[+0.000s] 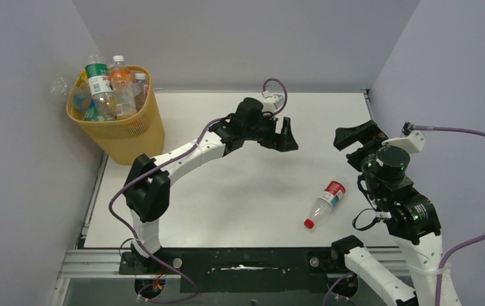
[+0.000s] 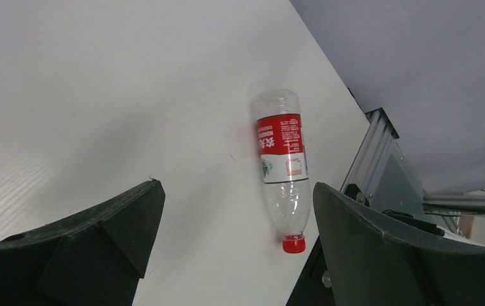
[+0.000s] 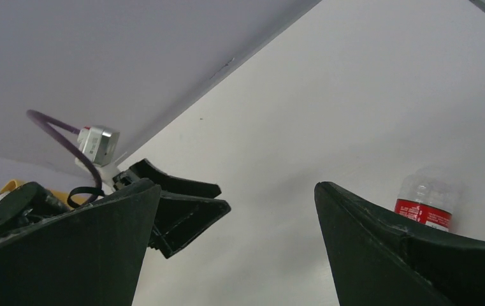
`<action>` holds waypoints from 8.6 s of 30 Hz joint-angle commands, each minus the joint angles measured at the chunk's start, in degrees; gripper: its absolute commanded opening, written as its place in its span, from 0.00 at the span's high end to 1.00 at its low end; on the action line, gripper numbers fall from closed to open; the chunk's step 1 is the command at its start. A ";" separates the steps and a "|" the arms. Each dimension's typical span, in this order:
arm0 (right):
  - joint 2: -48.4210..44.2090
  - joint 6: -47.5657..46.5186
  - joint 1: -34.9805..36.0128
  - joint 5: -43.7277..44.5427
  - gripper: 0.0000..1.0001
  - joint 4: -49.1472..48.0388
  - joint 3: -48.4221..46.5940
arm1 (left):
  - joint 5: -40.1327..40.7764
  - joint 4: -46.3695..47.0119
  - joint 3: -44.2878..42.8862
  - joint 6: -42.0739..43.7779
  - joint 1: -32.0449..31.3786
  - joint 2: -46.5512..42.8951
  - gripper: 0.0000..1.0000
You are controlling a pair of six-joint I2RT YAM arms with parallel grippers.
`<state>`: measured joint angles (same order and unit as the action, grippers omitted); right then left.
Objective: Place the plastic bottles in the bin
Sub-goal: Pick up the plastic bottle at the center of the board, then place the plastic bottle in the trash bin.
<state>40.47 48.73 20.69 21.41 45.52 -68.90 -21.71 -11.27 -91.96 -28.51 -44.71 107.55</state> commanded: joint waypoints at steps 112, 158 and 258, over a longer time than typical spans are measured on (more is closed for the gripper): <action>-8.41 -0.06 0.14 -15.96 0.02 -10.86 14.17 | 28.30 -2.69 3.45 4.56 -10.65 8.34 0.58; -4.11 3.48 2.27 -25.10 0.02 -24.55 34.20 | 27.26 -15.27 -12.50 14.37 22.71 -17.60 0.52; 13.01 -1.59 8.35 -29.40 0.02 -30.94 28.58 | 13.11 39.04 27.98 20.41 53.76 -30.68 0.42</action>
<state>54.11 48.45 28.25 -10.13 14.85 -36.18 -6.74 29.06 -61.36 -8.38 8.97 73.41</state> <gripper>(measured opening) 0.979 0.564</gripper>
